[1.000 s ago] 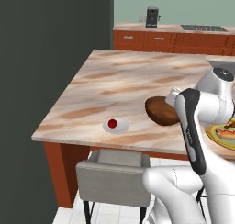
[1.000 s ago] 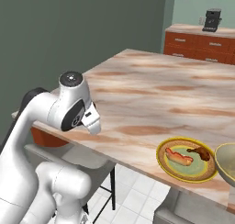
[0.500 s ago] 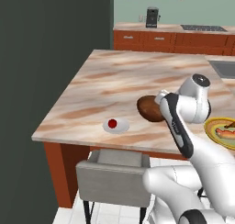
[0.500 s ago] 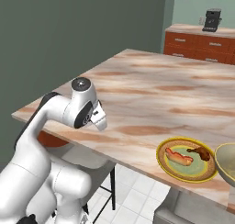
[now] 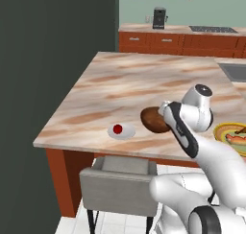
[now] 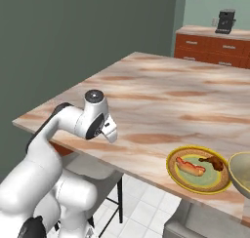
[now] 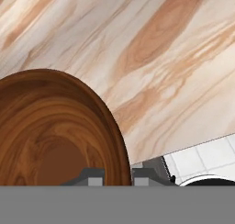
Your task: Take the smaller bowl and place it next to the appetizer plate on the dining counter , and place the larger bowl next to the plate with cooked food.
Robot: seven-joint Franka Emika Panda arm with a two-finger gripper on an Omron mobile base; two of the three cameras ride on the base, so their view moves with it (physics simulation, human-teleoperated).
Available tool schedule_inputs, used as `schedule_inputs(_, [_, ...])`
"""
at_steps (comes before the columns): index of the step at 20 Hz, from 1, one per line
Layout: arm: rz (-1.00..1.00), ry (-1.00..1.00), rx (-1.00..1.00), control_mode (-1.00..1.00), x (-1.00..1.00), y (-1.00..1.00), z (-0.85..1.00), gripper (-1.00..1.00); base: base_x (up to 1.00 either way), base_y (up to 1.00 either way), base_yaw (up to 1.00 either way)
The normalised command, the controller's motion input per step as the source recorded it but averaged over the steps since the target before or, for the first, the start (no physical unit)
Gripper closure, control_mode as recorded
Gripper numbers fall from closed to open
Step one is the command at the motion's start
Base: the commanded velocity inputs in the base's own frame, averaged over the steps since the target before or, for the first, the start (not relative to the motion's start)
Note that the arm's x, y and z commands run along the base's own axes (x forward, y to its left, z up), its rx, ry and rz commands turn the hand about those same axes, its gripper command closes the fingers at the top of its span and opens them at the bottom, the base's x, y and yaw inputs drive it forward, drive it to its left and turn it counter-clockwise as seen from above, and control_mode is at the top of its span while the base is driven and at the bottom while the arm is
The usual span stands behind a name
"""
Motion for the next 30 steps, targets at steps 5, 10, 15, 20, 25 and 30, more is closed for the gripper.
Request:
schedule_inputs(5, [0.04, 0.02, -0.02, -1.0, 0.46, 0.03, -0.45, 1.0, 0.0, 0.0, 0.0])
schedule_inputs(10, [0.04, 0.0, 0.0, -1.0, 0.46, 0.0, -0.38, 1.0, 0.0, 0.0, 0.0])
schedule_inputs(15, [0.03, 0.0, 0.0, -1.0, 0.27, 0.0, -0.31, 1.0, 0.0, 0.0, 0.0])
schedule_inputs(20, [0.02, 0.0, 0.0, -1.0, 0.19, 0.0, -0.22, 1.0, 0.0, 0.0, 0.0])
schedule_inputs(25, [0.01, 0.0, -0.01, -1.0, 0.15, 0.0, -0.2, 1.0, 0.0, 0.0, 0.0])
schedule_inputs(30, [0.0, 0.0, -0.02, -1.0, 0.29, 0.03, -0.17, 1.0, 0.0, 0.0, 0.0])
